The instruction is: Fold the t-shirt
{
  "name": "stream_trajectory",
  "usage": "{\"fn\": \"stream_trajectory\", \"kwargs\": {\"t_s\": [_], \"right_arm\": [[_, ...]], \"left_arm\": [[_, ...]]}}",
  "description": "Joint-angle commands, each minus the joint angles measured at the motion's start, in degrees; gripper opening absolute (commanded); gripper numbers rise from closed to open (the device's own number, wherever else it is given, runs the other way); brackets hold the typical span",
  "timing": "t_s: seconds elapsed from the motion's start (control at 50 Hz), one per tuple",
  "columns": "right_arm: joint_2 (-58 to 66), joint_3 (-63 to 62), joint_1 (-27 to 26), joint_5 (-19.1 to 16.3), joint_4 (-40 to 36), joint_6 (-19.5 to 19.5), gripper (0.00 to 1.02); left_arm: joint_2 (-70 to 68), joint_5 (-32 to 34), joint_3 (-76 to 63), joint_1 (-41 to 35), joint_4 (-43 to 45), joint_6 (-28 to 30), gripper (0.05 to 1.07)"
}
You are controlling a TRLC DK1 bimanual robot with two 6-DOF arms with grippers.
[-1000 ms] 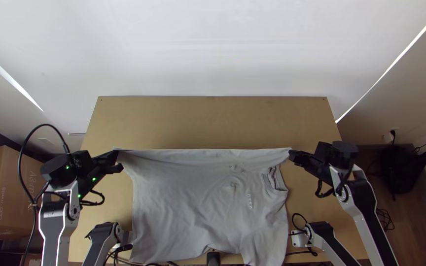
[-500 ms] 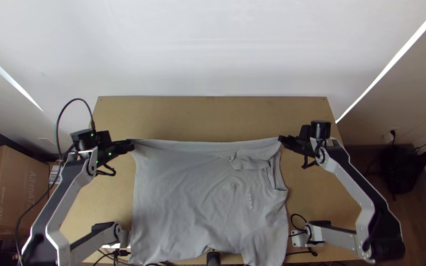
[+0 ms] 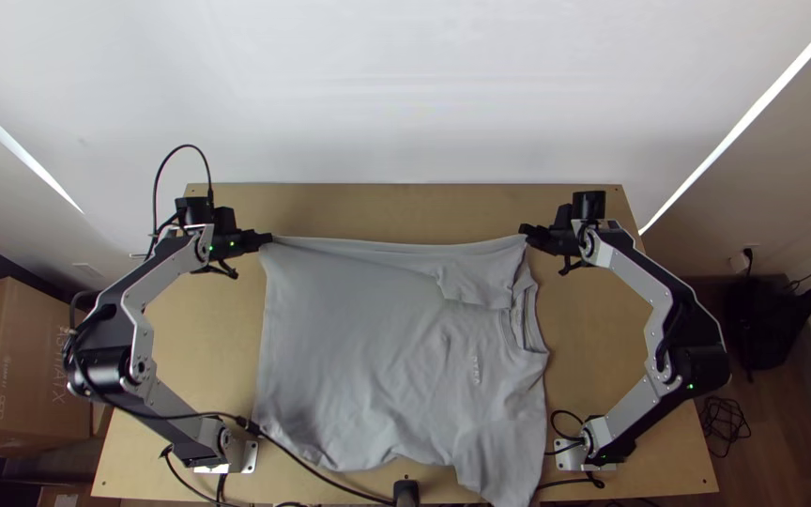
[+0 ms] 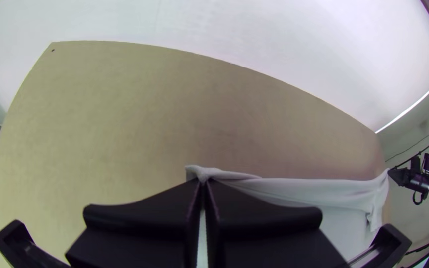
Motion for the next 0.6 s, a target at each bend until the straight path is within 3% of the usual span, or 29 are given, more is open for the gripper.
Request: {"fn": "stream_trajectory", "kwargs": {"t_s": [0.0,0.58], "right_arm": [[3.9,5.5,-2.0,1.9,1.0,-0.5,0.02],[18.3,24.9,-3.1,5.3,-0.7,-0.1,0.02]], "left_arm": [[5.1,-1.5,6.9,0.3,0.1,0.8,0.08],[22.0,-3.0,33.8,-0.5,-8.7,-3.1,0.08]]}}
